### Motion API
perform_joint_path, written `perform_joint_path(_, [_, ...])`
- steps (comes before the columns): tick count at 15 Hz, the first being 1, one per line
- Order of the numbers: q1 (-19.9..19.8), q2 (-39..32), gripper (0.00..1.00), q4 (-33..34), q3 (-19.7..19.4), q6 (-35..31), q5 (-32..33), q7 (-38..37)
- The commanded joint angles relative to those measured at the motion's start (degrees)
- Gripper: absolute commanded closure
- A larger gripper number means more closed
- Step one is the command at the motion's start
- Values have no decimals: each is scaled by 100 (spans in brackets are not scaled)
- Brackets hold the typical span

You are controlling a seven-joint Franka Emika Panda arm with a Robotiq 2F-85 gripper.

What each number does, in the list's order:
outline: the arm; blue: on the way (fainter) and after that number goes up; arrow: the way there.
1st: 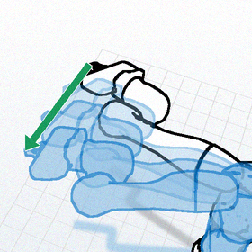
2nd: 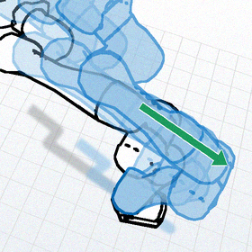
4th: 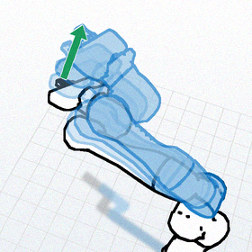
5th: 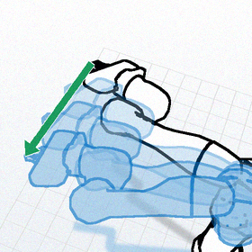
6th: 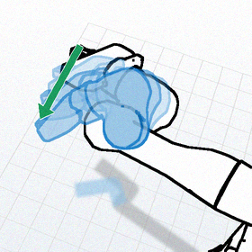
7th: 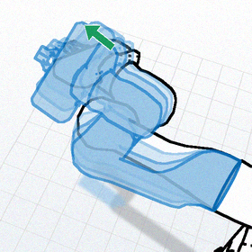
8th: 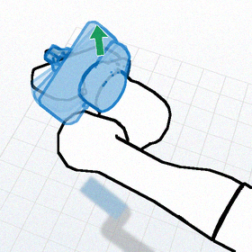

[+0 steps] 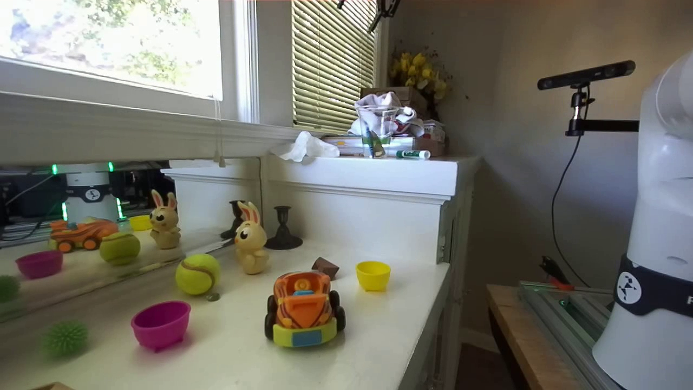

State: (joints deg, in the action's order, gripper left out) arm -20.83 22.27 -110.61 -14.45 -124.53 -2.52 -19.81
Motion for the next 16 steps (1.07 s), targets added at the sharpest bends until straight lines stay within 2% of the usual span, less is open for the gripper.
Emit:
perform_joint_path(1, [374, 81, 0, -246, 327, -300, 132, 458])
perform_joint_path(8, [1096, -4, 0, -968, 922, -683, 243, 1244])
perform_joint_path(13, [1228, -131, 0, -1721, 1155, -1544, 795, 1529])
perform_joint_path(16, [1251, -243, 0, -2167, 1219, -2331, 1110, 1651])
